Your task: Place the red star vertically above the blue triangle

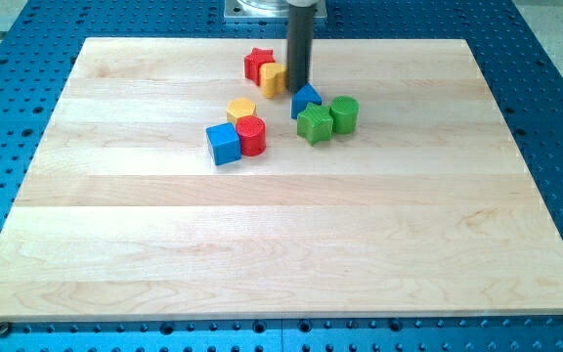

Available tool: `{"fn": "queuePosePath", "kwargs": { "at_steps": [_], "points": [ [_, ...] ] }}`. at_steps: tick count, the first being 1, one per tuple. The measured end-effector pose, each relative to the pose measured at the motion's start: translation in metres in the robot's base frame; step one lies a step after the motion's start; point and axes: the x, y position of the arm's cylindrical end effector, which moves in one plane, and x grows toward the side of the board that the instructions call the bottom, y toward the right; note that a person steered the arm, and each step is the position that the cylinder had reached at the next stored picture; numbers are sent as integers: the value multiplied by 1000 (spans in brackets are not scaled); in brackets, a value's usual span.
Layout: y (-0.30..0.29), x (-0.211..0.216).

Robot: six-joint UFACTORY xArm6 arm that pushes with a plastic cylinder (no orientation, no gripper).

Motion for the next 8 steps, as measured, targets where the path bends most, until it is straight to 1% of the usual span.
{"fn": "queuePosePath", "kwargs": {
  "at_steps": [1,3,4,5,6,7,8],
  "points": [
    [-35,13],
    [-67,-11],
    [-43,-65],
    [-15,-76],
    [0,-22],
    [18,-28],
    [127,-11]
  ]
}}
